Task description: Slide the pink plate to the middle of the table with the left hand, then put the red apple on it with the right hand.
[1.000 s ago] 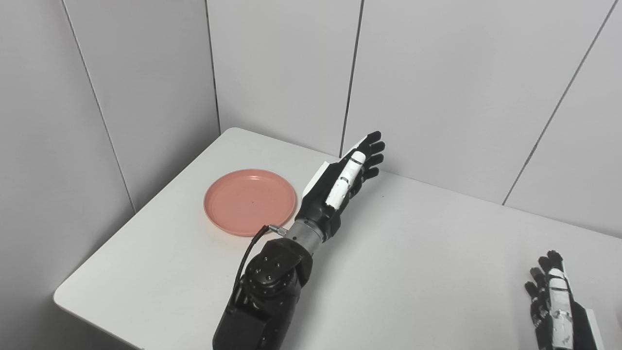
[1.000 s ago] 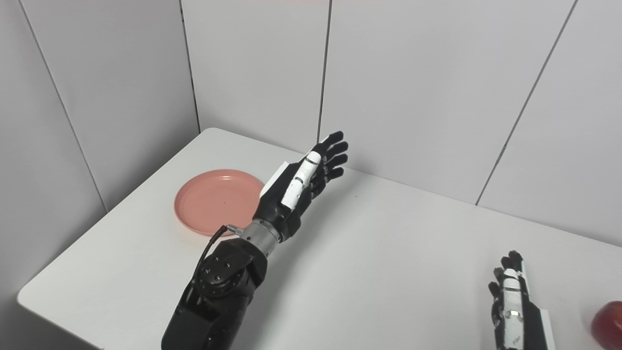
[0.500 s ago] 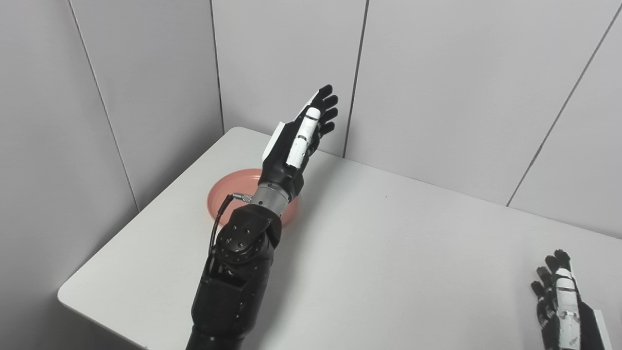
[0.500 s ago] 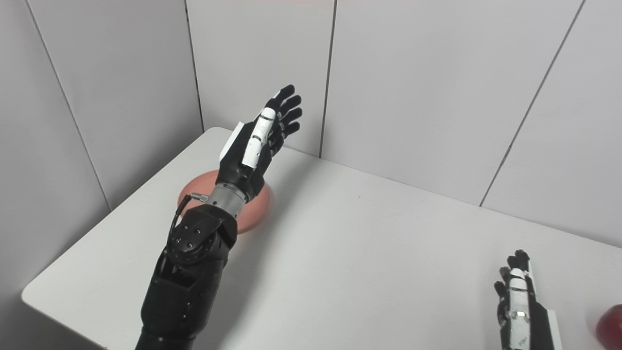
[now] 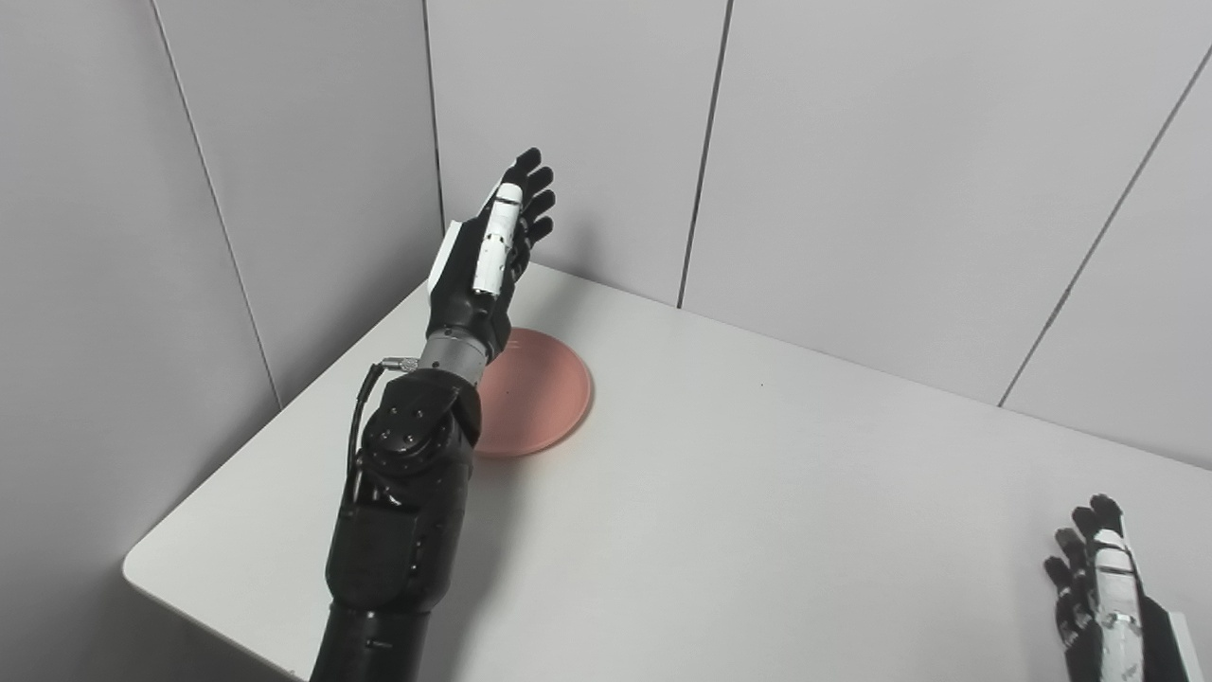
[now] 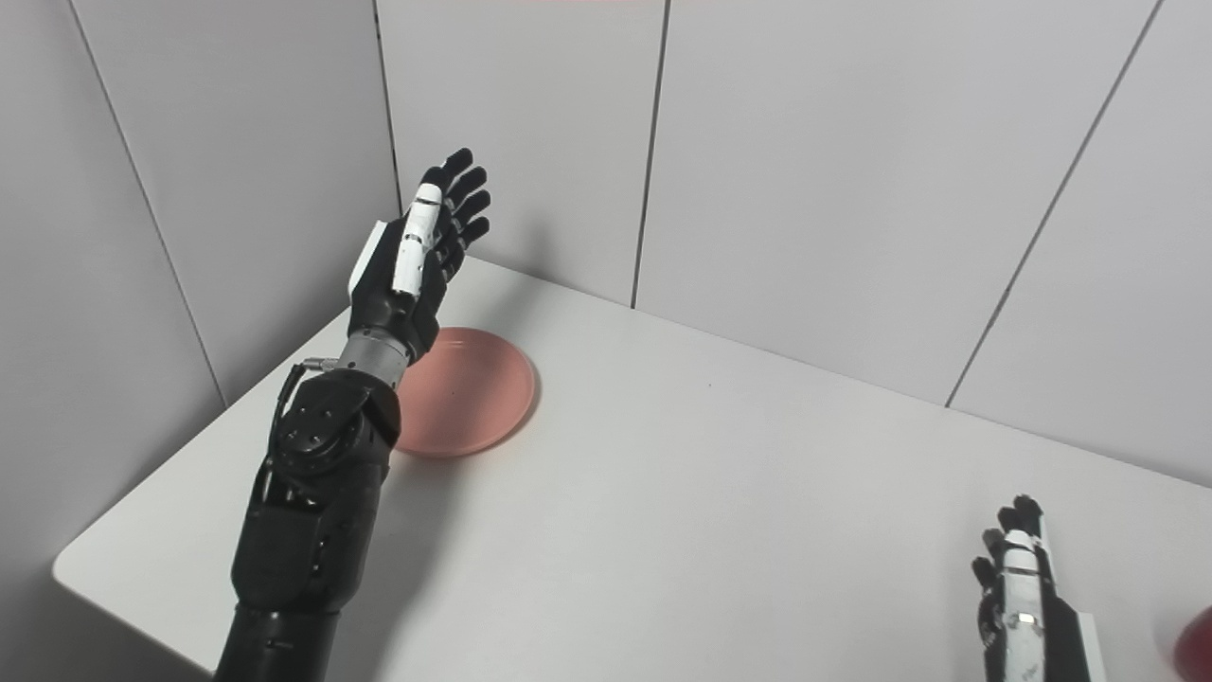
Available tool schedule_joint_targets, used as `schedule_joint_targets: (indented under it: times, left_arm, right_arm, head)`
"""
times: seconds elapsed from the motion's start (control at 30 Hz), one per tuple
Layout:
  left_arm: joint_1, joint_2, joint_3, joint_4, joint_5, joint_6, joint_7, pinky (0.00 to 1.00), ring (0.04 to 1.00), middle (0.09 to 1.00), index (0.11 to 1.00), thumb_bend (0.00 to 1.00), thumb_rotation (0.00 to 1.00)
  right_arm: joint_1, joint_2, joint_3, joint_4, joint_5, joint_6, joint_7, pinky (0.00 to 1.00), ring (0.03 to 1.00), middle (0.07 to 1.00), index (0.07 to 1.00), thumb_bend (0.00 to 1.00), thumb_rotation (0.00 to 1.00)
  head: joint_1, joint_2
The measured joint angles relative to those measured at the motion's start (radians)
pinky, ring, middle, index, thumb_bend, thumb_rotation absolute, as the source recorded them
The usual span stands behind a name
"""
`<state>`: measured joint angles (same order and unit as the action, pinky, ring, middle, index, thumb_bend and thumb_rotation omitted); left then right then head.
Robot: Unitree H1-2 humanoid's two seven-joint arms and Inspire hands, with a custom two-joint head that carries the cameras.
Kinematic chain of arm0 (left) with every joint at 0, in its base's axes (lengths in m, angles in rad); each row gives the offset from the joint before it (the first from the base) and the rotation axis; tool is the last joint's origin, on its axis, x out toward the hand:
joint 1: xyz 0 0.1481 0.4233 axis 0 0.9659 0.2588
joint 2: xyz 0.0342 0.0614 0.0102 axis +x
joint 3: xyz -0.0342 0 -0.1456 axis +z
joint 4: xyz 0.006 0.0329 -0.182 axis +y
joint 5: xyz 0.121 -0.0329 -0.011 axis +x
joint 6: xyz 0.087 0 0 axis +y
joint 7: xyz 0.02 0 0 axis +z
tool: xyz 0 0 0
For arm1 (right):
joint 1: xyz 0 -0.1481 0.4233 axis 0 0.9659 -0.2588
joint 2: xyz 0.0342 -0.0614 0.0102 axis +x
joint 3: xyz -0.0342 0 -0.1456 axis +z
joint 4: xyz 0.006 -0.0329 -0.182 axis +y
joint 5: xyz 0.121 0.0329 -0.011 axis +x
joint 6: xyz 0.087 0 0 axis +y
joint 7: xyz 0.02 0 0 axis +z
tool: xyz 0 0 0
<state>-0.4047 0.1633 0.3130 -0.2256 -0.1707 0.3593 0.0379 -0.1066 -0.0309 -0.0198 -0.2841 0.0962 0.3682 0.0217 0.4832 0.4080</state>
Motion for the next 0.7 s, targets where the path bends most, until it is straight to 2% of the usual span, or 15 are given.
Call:
schedule_joint_targets:
  times: [0.23, 0.7]
  left_arm:
    - [-0.01, 0.022, 0.037, 0.009, 0.0, 0.0, 0.024, 0.91, 0.912, 0.909, 0.887, 0.39, 1.0]
    - [-0.013, 0.09, 0.13, 0.15, -0.053, -0.028, 0.036, 0.89, 0.893, 0.89, 0.87, 0.34, 1.0]
  right_arm:
    - [0.0, 0.0, -0.001, -0.017, 0.0, 0.025, 0.0, 1.0, 1.0, 1.0, 1.0, 0.0, 1.0]
    - [0.0, 0.0, -0.005, -0.017, 0.009, 0.031, 0.0, 1.0, 1.0, 1.0, 1.0, 0.0, 1.0]
  head:
    - [0.006, 0.002]
    - [0.012, 0.005]
